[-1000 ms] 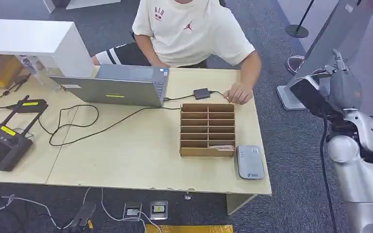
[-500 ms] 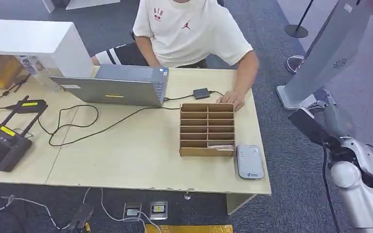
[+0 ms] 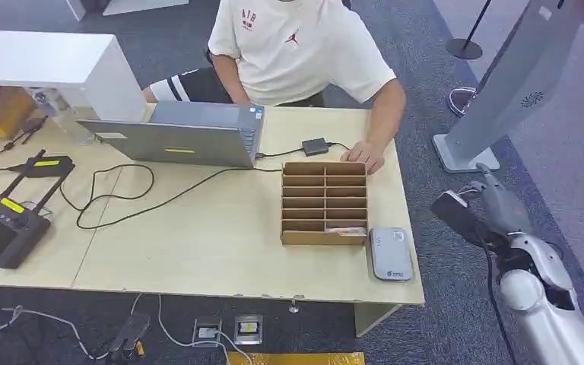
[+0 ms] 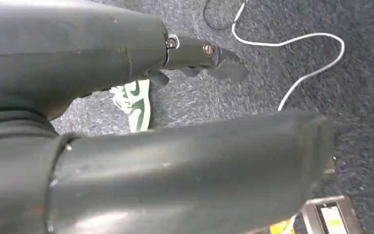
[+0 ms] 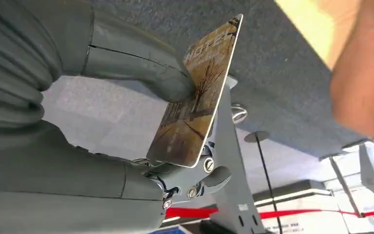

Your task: Pass the card to the sensor for recognition and then transmit it.

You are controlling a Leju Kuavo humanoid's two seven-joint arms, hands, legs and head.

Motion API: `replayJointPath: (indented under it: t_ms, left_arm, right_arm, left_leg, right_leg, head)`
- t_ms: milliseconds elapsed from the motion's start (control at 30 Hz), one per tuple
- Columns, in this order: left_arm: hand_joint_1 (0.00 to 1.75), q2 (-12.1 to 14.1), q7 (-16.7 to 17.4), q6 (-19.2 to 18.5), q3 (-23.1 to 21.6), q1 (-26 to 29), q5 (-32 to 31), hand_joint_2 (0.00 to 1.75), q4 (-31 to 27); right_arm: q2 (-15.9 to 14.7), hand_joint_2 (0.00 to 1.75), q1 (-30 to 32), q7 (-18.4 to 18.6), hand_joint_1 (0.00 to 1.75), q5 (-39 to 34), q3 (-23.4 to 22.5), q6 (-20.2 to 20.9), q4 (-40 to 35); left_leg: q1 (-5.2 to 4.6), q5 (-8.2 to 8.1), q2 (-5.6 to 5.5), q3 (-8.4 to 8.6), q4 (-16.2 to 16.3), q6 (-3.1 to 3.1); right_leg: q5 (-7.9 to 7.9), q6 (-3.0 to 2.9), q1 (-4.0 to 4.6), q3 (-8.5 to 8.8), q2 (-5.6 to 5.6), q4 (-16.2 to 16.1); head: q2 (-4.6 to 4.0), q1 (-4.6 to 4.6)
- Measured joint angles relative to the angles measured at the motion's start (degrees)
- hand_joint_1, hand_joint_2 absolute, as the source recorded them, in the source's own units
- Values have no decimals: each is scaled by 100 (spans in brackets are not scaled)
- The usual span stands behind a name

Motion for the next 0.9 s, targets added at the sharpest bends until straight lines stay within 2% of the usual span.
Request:
replayJointPath:
  t_ms: [433, 900]
  left_arm:
    - [0, 28, 61, -77, 0, -25, -26, 0, -114]
    - [0, 92, 105, -111, 2, -13, 4, 0, -166]
  right_arm:
    - [393, 175, -355, -197, 175, -7, 584, -74, 691]
    - [538, 175, -425, -234, 175, -177, 1023, -85, 1106]
  left_leg:
    - [0, 0, -1, -2, 0, 0]
    - [0, 0, -1, -2, 0, 0]
  right_leg:
    - [0, 0, 0, 0, -2, 1]
    - [0, -1, 0, -1, -1, 1]
  head:
    - [0, 2]
    - [0, 2]
